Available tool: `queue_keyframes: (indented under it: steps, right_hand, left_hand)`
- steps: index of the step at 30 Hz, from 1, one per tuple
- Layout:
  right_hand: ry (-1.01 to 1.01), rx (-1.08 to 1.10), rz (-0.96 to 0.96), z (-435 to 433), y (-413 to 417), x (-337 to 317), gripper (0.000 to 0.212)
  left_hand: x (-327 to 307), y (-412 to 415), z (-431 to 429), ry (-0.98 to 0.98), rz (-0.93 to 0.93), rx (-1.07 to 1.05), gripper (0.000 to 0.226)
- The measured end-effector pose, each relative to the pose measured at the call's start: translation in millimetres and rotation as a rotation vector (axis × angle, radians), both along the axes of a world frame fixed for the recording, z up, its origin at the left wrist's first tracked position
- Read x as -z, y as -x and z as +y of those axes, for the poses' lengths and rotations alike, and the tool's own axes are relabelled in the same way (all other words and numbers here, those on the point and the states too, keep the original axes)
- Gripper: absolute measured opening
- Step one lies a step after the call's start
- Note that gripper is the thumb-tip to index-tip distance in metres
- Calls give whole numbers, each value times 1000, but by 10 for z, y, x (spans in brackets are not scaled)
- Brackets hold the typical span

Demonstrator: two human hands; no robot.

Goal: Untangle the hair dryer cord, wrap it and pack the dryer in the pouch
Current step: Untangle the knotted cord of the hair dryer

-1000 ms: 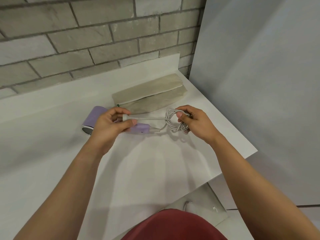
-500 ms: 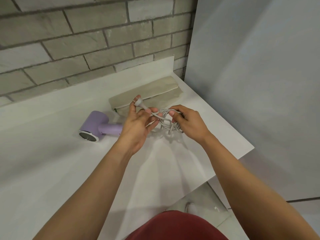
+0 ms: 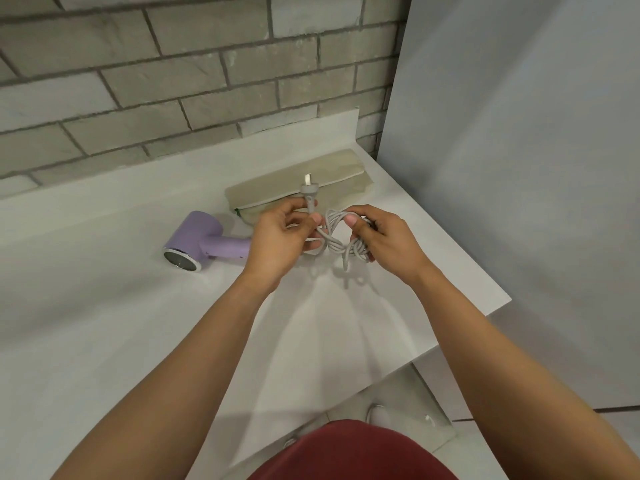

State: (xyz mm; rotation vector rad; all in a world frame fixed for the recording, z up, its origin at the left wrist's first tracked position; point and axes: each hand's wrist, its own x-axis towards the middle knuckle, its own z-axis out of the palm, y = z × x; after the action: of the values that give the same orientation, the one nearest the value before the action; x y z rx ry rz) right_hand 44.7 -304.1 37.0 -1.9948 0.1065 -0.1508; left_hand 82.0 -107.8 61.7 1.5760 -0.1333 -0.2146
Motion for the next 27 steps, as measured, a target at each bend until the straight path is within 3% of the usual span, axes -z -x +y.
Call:
queue_keyframes:
  steps: [3,6,12,17,22,27]
  right_hand:
    - [-7,-16,-12,16,7,-14,24]
    - [-36,-28,-14,30,12,-61,23]
    - [-68,-99,5,36,35,-179,23]
    - [-4,-130,43,10,6,-217,22]
    - [140,-128,-71,38,-15,-411,59]
    - [263,-110,-243,91,-108,-516,21]
  left_hand:
    - [38,-25,-40,-111,-79,-10,22]
    - [61,-34,-64,-247,-232,-4,11]
    - [40,-32,-32,-129,-141,229,23]
    - [56,-29,-35,-139,-139,183,38]
    - [59,-29,-61,-179,-109,171,40]
    - [55,-69,-32,-146,-41,229,29]
